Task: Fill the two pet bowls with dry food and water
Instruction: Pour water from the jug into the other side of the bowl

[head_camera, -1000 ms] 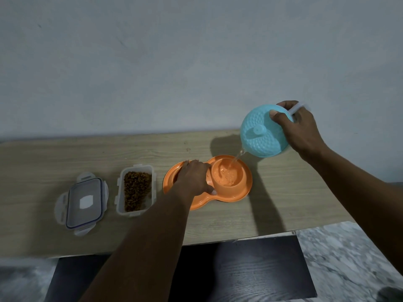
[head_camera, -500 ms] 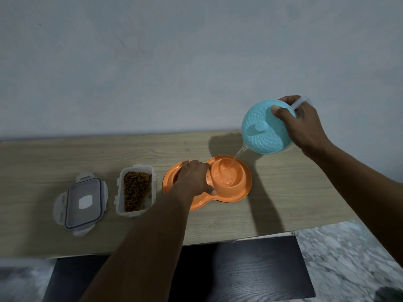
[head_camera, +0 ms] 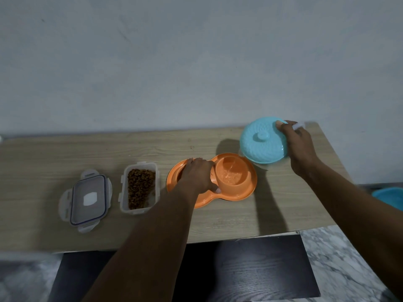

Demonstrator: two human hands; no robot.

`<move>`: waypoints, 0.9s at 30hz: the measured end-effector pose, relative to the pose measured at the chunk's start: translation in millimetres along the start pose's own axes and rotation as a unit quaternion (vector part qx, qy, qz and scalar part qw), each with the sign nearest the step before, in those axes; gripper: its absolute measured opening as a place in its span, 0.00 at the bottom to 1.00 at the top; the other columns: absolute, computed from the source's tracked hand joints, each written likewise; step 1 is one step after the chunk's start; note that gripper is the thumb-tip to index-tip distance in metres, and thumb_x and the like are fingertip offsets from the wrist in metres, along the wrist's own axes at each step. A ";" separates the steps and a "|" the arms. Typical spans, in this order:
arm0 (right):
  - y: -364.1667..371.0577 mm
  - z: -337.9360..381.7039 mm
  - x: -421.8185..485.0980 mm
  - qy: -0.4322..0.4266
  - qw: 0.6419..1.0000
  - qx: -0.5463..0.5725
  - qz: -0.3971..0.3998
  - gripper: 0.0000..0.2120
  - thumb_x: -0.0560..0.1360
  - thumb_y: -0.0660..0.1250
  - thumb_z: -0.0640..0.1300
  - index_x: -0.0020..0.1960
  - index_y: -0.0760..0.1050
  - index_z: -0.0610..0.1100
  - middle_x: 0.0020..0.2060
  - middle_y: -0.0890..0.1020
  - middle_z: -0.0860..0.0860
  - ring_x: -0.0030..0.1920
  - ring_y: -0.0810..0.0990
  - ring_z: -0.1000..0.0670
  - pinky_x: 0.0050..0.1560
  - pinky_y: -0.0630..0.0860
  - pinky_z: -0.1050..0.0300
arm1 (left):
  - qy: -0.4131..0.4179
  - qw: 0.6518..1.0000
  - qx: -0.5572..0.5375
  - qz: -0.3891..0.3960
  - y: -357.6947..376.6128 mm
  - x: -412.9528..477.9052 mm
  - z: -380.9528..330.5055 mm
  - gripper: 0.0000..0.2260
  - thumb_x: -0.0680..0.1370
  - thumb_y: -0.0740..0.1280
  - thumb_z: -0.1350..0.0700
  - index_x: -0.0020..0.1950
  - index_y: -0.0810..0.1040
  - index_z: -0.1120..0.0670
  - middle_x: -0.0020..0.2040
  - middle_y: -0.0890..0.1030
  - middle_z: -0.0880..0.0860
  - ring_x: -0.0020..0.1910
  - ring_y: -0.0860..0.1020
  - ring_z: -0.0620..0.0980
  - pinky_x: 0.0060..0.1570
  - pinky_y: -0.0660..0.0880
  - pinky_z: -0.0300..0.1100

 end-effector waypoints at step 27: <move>6.6 -31.3 71.3 0.154 0.972 0.139 -0.110 0.24 0.65 0.71 0.61 0.56 0.80 0.49 0.52 0.86 0.49 0.54 0.84 0.46 0.57 0.79 0.48 | 0.012 1.000 0.003 0.002 11.5 12.3 9.0 0.45 0.60 0.79 0.35 0.74 0.71 0.49 0.67 0.78 0.53 0.70 0.72 0.56 0.75 0.57 0.60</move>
Point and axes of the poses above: each hand's wrist, its own x-axis towards the middle knuckle, its own y-axis out of the palm, z = x × y, the point moved 6 cm from there along x, towards the middle knuckle
